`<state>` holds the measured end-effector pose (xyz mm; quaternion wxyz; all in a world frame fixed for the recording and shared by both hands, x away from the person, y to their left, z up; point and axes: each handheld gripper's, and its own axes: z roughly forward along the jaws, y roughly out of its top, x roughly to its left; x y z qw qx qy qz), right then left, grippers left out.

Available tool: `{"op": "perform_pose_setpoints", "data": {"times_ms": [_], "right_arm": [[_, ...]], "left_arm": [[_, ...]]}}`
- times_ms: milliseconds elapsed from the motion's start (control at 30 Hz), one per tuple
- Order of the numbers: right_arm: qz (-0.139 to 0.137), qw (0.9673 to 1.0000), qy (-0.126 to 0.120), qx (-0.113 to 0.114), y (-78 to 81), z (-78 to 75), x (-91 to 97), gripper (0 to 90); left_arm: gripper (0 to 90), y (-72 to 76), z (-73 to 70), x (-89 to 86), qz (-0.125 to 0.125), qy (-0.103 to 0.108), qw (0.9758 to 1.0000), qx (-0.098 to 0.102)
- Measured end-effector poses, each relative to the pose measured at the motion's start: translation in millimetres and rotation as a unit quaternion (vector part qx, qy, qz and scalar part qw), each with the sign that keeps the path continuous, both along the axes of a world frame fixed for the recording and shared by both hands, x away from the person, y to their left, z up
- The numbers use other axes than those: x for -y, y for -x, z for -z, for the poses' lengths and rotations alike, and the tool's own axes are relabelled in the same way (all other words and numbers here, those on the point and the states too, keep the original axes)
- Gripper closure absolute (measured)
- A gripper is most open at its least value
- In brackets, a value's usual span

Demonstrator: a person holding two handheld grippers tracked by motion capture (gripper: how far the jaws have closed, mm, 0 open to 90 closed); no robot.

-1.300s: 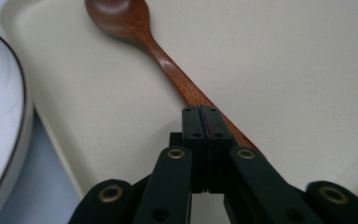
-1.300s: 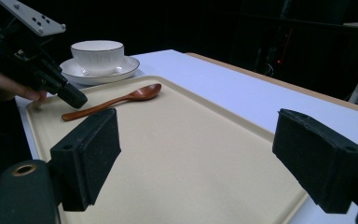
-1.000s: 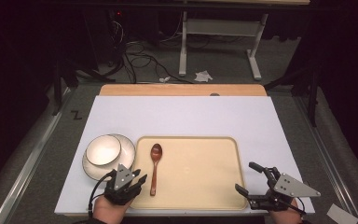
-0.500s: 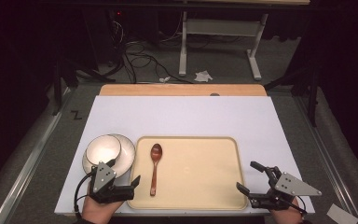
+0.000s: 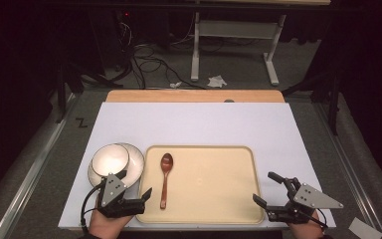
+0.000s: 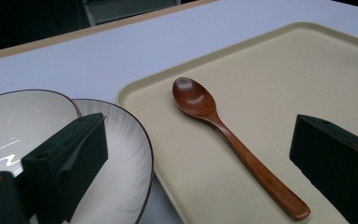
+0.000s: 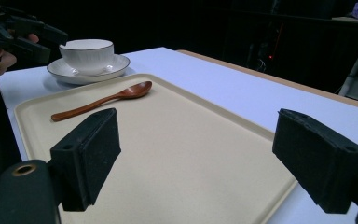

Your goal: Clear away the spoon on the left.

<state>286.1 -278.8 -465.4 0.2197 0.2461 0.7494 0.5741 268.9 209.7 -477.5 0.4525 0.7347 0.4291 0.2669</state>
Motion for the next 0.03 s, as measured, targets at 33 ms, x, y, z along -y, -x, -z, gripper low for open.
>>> {"op": "perform_pose_setpoints", "data": {"times_ms": [33], "right_arm": [[0.0, 1.0, 0.0, 0.0, 0.0, 0.0, 0.0, 16.1]], "left_arm": [[6.9, 0.0, 0.0, 0.0, 0.0, 0.0, 1.0, 0.0]]}}
